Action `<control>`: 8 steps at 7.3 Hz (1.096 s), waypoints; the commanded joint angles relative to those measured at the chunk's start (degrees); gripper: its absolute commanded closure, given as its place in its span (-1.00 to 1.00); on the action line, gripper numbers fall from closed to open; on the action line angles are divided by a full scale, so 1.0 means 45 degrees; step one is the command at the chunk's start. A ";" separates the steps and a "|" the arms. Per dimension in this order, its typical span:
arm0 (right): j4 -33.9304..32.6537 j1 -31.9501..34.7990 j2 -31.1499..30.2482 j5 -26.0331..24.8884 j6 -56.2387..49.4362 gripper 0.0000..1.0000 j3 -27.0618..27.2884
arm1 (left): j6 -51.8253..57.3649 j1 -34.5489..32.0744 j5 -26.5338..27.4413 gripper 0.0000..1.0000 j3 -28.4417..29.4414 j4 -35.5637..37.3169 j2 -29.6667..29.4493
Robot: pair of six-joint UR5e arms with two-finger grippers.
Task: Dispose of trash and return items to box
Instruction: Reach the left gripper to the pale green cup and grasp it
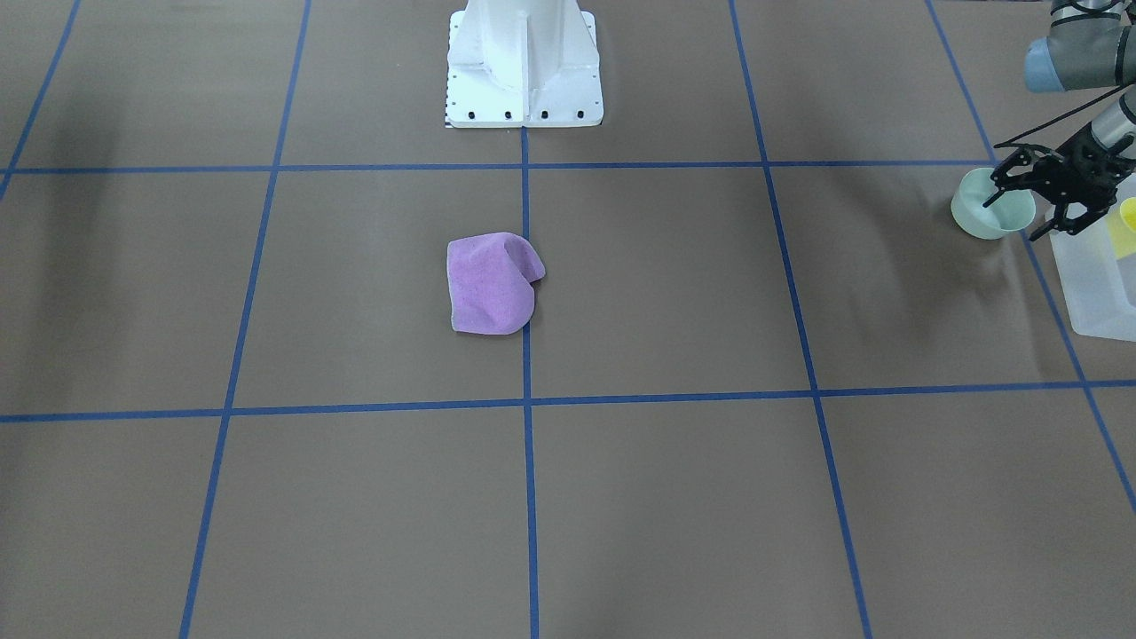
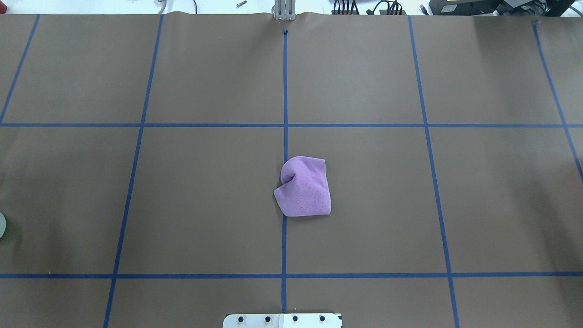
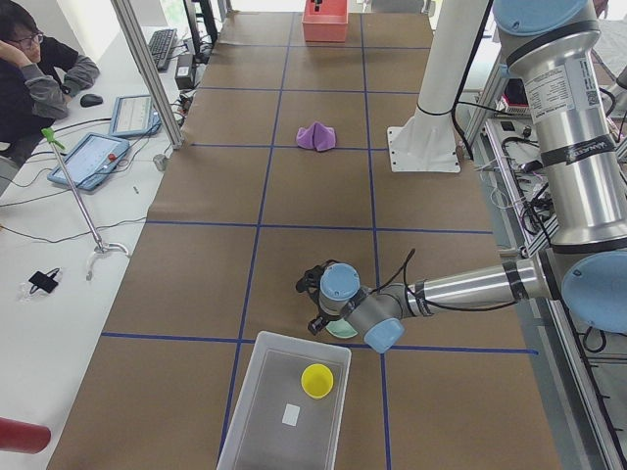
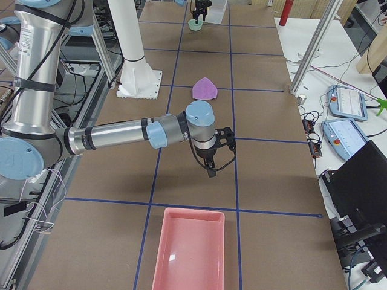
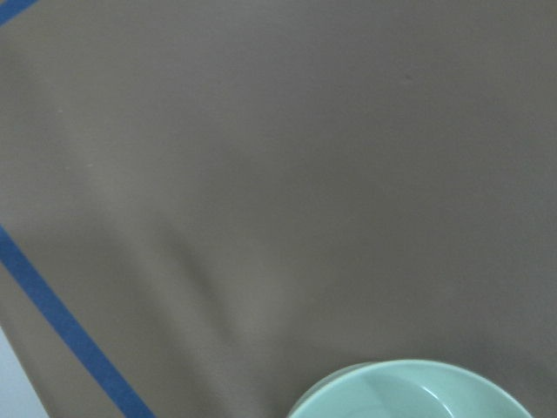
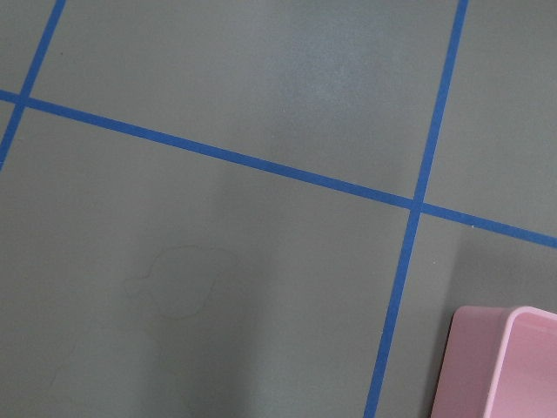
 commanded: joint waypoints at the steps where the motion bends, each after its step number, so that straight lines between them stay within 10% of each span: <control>1: 0.0000 0.0000 -0.0002 -0.0001 -0.0003 -1.00 -0.0003 | 0.0250 0.0389 0.0043 -0.33 0.0023 -0.0028 -0.0005; 3: 0.0000 0.0000 -0.0002 -0.0001 -0.0003 -1.00 -0.0003 | 0.0250 0.0390 0.0005 0.99 0.0024 -0.0028 -0.0084; 8: -0.0019 0.0000 -0.0002 0.0019 -0.0003 -1.00 -0.0003 | -0.1113 -0.1260 -0.2938 1.00 -0.0679 0.0165 -0.0103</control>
